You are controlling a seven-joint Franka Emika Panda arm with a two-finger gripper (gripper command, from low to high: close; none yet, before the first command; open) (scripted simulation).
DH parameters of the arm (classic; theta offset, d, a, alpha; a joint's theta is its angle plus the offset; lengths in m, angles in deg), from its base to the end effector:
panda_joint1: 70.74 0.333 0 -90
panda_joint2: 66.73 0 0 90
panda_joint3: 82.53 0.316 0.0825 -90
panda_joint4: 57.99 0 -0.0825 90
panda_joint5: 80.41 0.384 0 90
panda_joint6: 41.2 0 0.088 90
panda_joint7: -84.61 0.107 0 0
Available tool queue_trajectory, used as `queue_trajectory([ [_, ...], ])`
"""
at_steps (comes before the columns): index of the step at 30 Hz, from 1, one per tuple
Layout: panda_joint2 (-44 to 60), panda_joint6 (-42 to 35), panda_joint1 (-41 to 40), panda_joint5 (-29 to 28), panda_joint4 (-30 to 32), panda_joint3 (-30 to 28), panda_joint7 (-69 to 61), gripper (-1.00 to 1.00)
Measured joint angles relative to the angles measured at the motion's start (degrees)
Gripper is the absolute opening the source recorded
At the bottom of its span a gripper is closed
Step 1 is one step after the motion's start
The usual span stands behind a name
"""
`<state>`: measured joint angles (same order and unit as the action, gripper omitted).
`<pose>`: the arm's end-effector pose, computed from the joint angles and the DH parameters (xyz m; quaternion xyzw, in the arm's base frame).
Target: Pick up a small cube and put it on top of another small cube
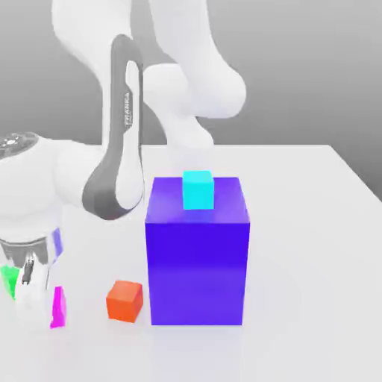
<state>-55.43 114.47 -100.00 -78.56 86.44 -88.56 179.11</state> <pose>0.3770 -0.2703 0.2040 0.4118 -0.9113 0.0019 0.0031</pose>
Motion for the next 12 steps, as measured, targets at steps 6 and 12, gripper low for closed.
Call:
queue_trajectory([
  [6,-4.5,-1.3,-6.9,1.7,3.2,-7.6,9.6,-1.00],
  [12,2.1,4.8,-8.8,6.1,2.9,-5.4,7.2,1.00],
])
